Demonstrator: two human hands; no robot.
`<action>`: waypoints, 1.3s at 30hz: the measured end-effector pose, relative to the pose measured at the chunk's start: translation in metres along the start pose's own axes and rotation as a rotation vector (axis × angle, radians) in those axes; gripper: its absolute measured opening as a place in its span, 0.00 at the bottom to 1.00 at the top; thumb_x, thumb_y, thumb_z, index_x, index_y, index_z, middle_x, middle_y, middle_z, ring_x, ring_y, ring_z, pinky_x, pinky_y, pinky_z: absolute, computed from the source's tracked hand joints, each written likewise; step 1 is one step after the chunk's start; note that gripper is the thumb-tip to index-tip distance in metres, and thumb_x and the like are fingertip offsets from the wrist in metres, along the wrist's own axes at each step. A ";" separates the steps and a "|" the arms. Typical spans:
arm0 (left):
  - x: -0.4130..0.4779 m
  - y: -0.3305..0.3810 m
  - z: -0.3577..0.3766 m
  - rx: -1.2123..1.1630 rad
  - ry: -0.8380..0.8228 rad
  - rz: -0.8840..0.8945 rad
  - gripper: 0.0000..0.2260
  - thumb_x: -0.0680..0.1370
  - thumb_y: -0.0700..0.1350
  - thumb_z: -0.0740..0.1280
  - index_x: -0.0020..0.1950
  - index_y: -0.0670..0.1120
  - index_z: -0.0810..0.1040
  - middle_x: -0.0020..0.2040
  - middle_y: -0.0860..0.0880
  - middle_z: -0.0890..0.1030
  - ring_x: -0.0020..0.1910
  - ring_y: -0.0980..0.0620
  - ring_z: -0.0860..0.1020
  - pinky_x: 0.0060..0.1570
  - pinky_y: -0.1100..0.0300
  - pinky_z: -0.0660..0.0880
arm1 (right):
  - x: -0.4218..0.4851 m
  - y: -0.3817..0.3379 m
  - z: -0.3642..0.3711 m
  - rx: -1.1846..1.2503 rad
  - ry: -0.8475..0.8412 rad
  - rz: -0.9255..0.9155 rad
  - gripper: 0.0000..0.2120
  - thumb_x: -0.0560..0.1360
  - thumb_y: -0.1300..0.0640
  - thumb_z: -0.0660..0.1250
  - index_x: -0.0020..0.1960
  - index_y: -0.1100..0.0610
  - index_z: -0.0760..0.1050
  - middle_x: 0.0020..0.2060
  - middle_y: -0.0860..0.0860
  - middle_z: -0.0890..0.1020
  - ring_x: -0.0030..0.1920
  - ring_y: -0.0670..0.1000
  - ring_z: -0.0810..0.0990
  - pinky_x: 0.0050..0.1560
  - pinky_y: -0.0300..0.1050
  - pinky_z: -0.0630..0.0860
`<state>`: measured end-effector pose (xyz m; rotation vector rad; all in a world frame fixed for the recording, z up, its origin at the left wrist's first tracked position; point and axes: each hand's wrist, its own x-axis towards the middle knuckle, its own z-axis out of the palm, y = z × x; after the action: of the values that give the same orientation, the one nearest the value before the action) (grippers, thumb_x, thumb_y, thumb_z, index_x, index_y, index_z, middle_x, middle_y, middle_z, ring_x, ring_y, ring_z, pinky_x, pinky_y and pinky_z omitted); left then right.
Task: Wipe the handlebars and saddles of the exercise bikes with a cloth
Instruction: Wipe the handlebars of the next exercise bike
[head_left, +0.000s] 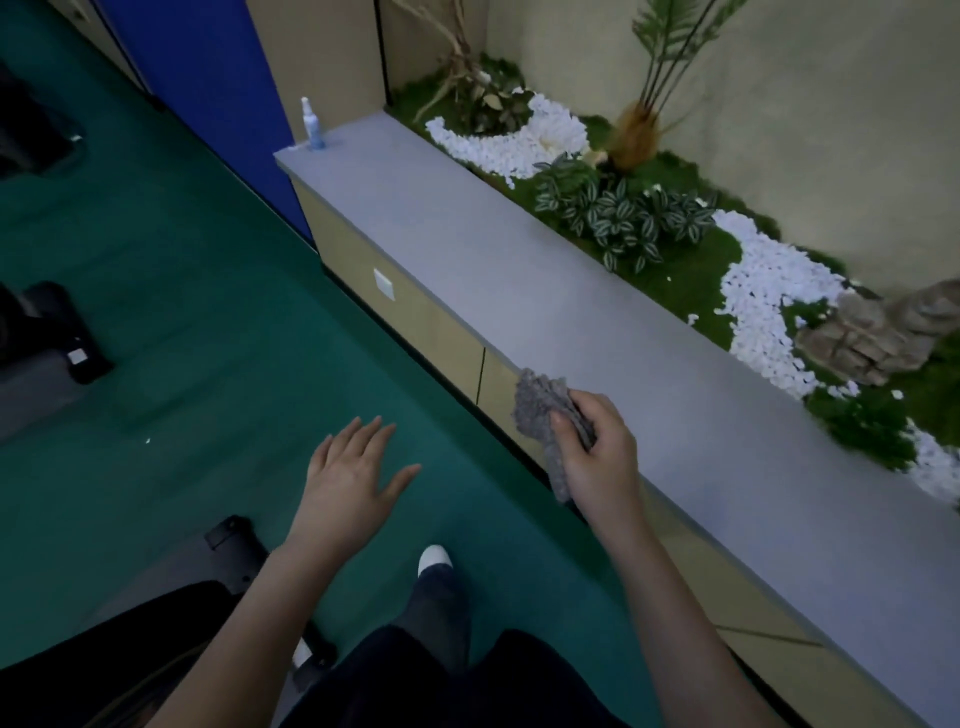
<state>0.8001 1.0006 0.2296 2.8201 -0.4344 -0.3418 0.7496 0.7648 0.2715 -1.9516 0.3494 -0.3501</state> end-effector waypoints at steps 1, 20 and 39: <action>0.011 -0.003 -0.005 -0.001 0.008 0.003 0.29 0.79 0.62 0.54 0.76 0.49 0.59 0.77 0.51 0.59 0.77 0.52 0.52 0.75 0.53 0.46 | 0.012 -0.002 0.005 -0.002 -0.012 0.004 0.10 0.78 0.62 0.63 0.53 0.48 0.74 0.46 0.45 0.77 0.46 0.32 0.74 0.45 0.22 0.67; 0.103 -0.122 -0.051 -0.179 0.143 -0.497 0.28 0.79 0.60 0.58 0.75 0.48 0.63 0.75 0.50 0.64 0.75 0.50 0.59 0.72 0.53 0.54 | 0.200 -0.060 0.178 -0.068 -0.446 -0.113 0.09 0.77 0.64 0.64 0.51 0.51 0.75 0.43 0.39 0.76 0.45 0.39 0.75 0.46 0.26 0.69; 0.238 -0.191 -0.116 -0.211 0.295 -0.906 0.28 0.79 0.60 0.58 0.75 0.49 0.62 0.76 0.50 0.62 0.75 0.50 0.58 0.72 0.54 0.53 | 0.402 -0.104 0.348 -0.019 -0.797 -0.230 0.11 0.77 0.63 0.64 0.59 0.58 0.76 0.52 0.53 0.78 0.54 0.49 0.77 0.55 0.39 0.71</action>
<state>1.1015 1.1251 0.2370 2.6112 0.9064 -0.1112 1.2642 0.9346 0.2671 -1.9828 -0.3908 0.2972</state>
